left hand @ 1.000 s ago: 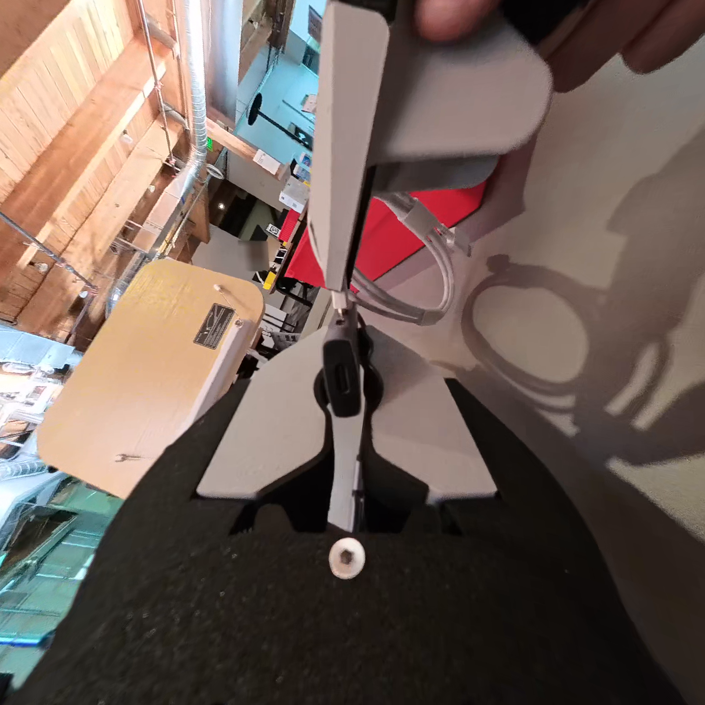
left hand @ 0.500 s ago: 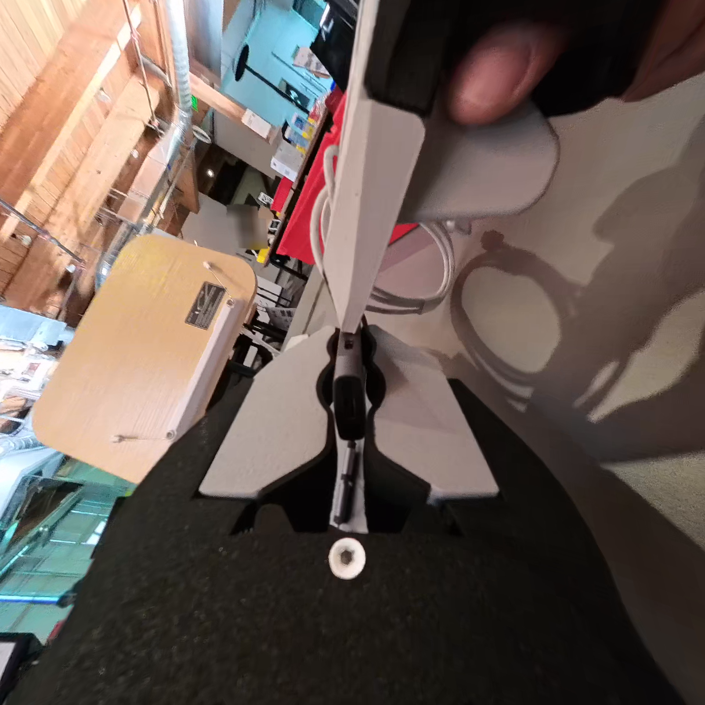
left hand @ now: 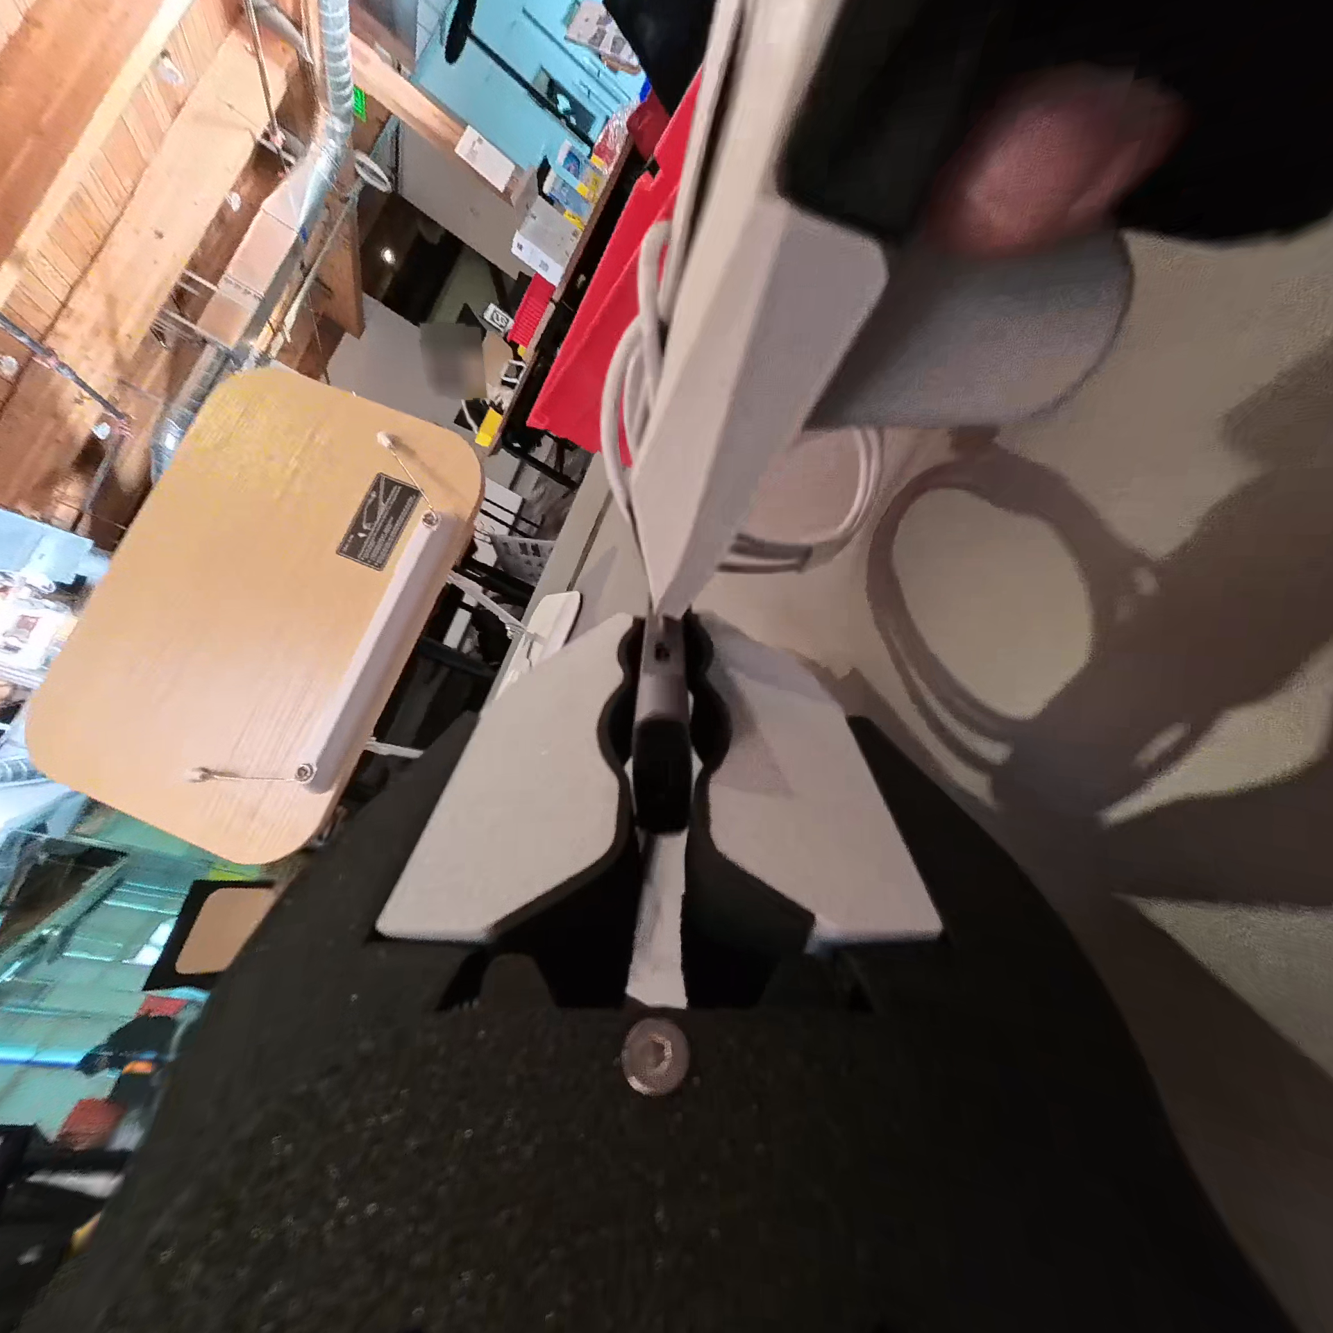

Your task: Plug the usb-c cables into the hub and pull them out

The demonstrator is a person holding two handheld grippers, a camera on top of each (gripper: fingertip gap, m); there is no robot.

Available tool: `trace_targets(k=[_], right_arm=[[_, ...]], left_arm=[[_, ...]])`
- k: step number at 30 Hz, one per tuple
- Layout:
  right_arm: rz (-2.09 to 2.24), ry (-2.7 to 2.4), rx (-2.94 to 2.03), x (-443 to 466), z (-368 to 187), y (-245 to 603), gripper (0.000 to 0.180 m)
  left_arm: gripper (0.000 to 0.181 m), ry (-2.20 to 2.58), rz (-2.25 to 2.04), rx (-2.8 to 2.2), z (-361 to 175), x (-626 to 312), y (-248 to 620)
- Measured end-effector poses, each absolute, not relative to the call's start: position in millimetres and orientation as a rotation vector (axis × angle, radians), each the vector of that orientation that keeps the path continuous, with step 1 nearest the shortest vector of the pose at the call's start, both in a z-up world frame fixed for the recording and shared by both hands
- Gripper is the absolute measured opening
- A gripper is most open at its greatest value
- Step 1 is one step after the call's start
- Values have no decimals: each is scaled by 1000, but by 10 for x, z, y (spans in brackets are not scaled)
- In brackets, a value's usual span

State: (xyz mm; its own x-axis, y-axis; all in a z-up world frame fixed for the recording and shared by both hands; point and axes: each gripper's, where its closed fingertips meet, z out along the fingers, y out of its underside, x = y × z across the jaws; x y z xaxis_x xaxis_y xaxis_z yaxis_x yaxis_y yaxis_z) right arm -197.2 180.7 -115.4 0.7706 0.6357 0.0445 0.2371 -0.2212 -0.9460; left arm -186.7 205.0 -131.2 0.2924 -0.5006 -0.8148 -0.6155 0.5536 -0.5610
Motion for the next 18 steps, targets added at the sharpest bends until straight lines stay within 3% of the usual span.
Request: trace_targets(k=[4,13,18], right_arm=[[710,-523,-1731,-1694,-850,1735,12],[886,-597,-1753,-1509,-770,1586,12],[1077,-566,-1652,-1342,19,1551,12]], left_arm=[[10,1241,122,-1211,-1285,-2163,2419],[9,1266,139,-1177,-1304,-2094,2406],[10,1338,177,-1099,-1357,-2009,2297]])
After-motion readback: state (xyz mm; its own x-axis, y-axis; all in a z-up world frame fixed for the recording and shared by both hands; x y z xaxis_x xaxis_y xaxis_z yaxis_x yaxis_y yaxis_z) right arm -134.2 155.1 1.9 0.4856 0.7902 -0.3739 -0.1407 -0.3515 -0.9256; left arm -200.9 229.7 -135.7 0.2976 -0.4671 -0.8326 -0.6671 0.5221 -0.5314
